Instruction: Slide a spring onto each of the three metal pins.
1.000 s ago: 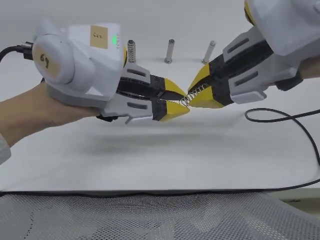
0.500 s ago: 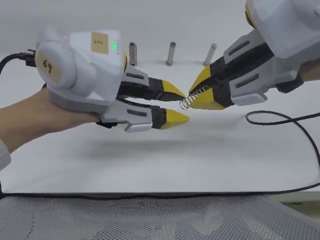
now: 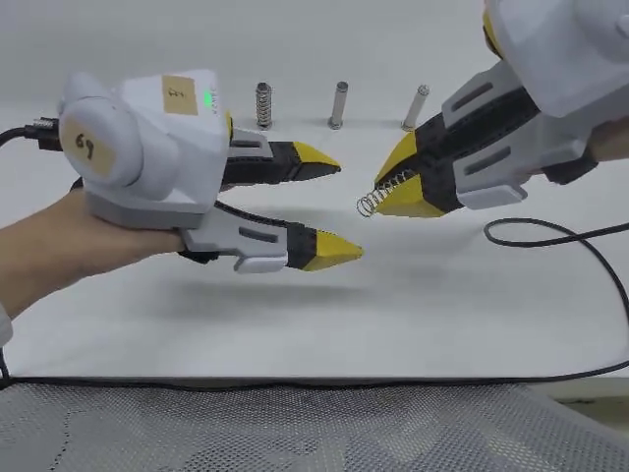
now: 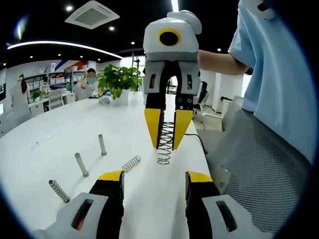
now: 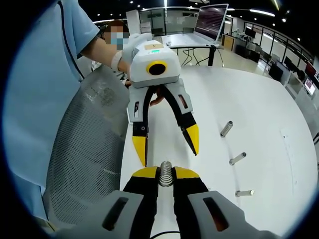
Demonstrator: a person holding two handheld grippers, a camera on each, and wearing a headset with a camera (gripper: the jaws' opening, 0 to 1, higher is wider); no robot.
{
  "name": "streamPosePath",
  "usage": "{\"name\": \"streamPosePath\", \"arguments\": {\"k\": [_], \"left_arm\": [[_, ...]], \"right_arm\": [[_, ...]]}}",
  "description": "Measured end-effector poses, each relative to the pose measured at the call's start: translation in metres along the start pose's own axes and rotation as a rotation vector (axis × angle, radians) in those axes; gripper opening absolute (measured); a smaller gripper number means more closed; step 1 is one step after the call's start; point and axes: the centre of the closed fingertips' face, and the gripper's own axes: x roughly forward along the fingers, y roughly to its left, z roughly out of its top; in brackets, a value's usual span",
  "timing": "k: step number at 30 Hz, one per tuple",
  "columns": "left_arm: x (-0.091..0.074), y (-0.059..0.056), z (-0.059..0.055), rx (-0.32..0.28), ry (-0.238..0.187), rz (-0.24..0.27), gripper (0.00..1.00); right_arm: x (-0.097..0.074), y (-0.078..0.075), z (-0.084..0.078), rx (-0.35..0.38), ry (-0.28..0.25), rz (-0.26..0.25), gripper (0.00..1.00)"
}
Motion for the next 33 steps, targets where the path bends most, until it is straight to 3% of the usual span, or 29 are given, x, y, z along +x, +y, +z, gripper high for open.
{"name": "streamPosePath", "arguments": {"k": [21,33], "left_arm": [[-0.026,0.024,-0.015,-0.099,-0.021,0.159,0.71],[-0.051,0.044,-0.019,-0.141,-0.039,0.277,0.84]], "right_arm": [[0.002,0.000,0.000,-0.005,0.008,0.007,0.08],[0.002,-0.002,-0.001,-0.012,0.018,0.010,0.08]]}}
